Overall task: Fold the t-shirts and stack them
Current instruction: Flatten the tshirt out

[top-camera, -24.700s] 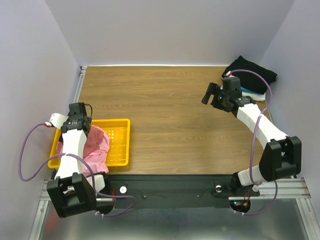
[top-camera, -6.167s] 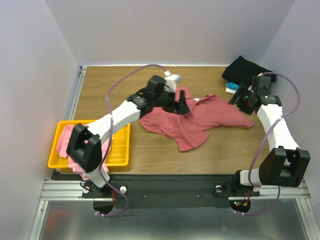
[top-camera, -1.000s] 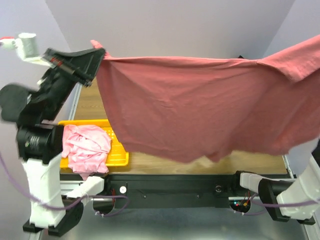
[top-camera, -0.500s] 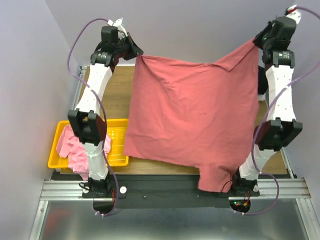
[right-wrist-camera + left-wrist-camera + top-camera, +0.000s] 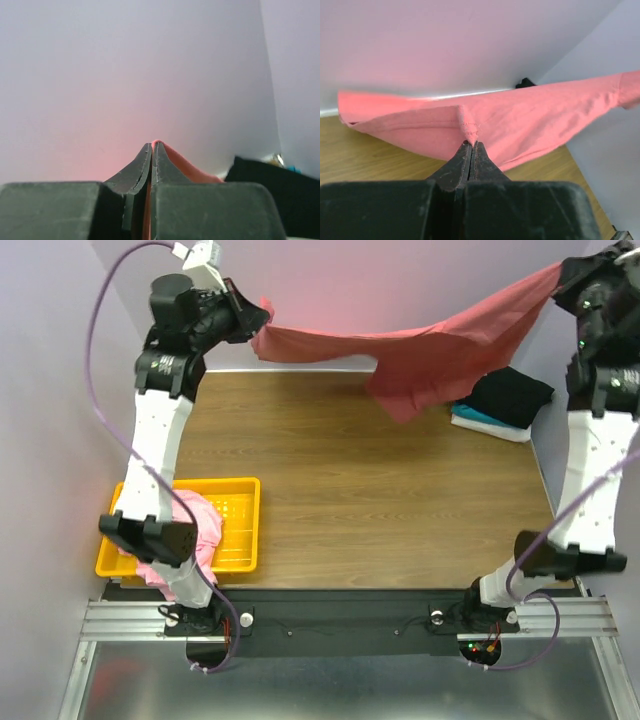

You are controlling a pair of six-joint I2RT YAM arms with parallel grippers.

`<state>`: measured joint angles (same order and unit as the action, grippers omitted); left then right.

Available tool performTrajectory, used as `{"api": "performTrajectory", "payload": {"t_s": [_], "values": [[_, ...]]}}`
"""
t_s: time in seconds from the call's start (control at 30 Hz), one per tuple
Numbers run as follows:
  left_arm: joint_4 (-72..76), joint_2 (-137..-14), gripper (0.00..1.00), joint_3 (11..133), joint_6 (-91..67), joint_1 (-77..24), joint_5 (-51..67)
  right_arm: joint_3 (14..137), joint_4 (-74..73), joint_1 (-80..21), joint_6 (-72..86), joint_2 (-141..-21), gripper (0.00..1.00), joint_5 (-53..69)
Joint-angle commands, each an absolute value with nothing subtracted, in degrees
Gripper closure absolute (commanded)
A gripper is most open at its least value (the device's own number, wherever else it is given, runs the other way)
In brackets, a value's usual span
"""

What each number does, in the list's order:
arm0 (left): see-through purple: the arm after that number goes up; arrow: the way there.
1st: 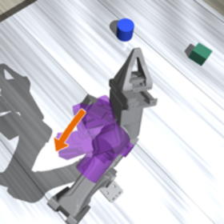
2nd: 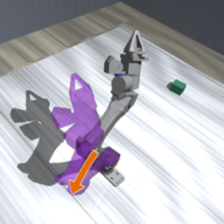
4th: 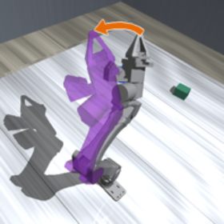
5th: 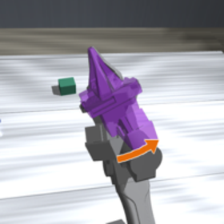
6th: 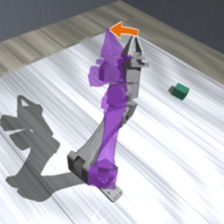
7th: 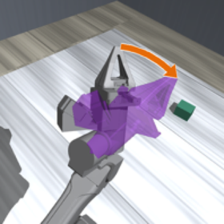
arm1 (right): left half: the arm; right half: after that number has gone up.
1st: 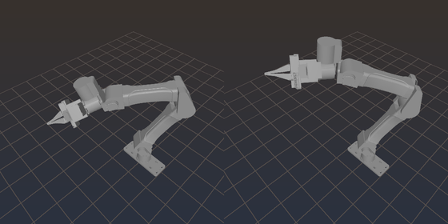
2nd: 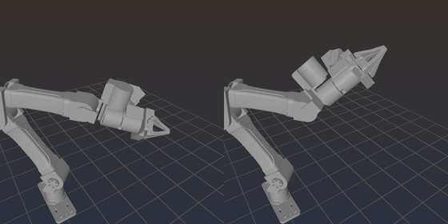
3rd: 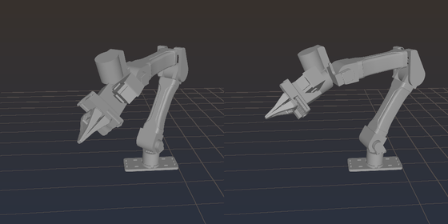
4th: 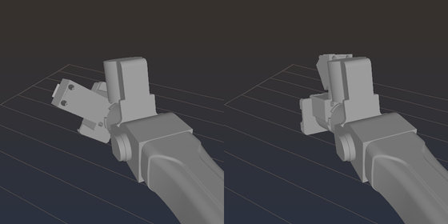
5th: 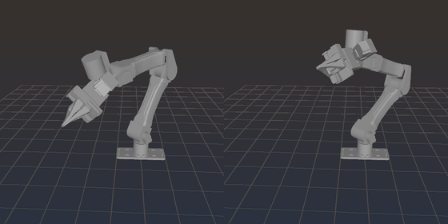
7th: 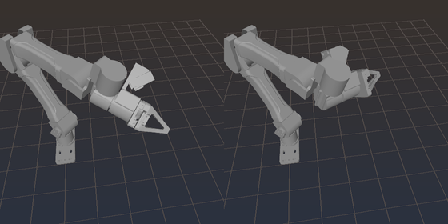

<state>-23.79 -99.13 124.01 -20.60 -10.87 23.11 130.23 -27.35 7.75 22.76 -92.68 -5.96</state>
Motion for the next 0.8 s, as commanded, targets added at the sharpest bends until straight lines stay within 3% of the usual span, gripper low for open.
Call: {"api": "performTrajectory", "payload": {"t_s": [0.0,0.43,0.77], "values": [[-18.6,-90.2,1.00,121.9,-17.3,-11.0,25.8,129.9,-21.3,7.7,21.7,-84.6,1.00,-6.4],[-17.1,-67.3,1.00,117.2,-23.6,-11.4,28.4,136.0,-18.9,7.7,16.4,-68.3,1.00,-16.2],[-16.8,-65.8,1.00,113.0,-27.9,-11.4,33.5,138.3,-17.1,7.7,14.7,-68.3,0.99,-19.1]]}}
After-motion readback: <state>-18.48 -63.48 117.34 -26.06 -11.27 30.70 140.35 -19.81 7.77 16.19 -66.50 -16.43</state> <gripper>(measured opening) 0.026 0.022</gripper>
